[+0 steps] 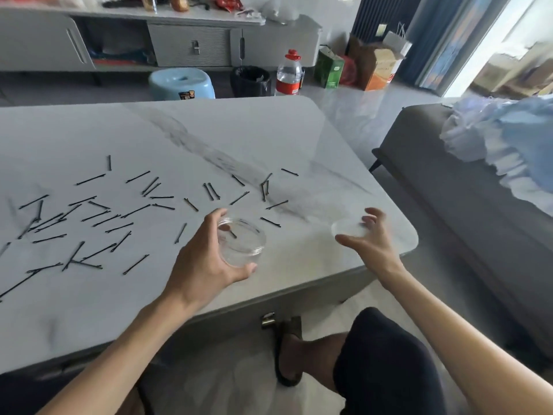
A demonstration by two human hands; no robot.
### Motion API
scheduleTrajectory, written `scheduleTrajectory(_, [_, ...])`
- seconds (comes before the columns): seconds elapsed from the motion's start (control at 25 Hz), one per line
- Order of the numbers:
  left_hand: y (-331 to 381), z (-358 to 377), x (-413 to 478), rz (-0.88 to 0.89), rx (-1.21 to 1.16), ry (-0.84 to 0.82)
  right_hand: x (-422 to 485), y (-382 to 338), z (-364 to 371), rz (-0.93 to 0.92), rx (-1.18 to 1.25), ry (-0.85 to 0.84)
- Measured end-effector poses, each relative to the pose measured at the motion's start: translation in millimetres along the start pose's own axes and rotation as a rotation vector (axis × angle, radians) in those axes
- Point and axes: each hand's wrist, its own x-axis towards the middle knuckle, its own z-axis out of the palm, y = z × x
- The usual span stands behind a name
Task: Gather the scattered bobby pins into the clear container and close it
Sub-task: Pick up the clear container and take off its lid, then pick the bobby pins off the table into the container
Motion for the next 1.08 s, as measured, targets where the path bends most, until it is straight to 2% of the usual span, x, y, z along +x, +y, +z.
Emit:
scheduleTrajectory(0.12, [13, 5, -9, 0.014, 0.002, -0.035, 17, 29, -18, 0.001, -0.136, 0.063])
scheduleTrajectory(0.28, [19, 5, -17, 0.012, 0.002, -0.041, 30, 38, -20, 0.017, -0.427, 0.019])
scheduleTrajectory(0.36, [20, 1, -22, 0.012, 0.018, -0.029, 20, 20, -10, -0.088, -0.484, 0.011])
scheduleTrajectory(0.44, [20, -6, -28, 0.0, 0.003, -0.011, -8, -13, 14, -0.201, -0.309, -0.102])
scheduleTrajectory(0.48, [18, -12, -33, -0.011, -0.017, -0.005, -29, -32, 31, -0.187, -0.156, -0.242])
scheduleTrajectory(0.56, [16, -23, -42, -0.019, -0.05, -0.003, -74, -67, 63, -0.074, 0.141, -0.569])
scheduleTrajectory(0.64, [7, -43, -55, -0.03, -0.055, 0.02, -107, -97, 98, 0.017, 0.307, -0.792])
scheduleTrajectory(0.8, [-29, -97, -76, -0.114, -0.026, 0.135, -141, -155, 163, -0.015, 0.329, -0.862])
scheduleTrajectory(0.92, [-58, -141, -84, -0.235, 0.015, 0.27, -155, -194, 216, -0.096, 0.255, -0.896])
scheduleTrajectory(1.08, [-124, -212, -88, -0.384, 0.04, 0.4, -168, -242, 306, -0.157, 0.175, -1.052])
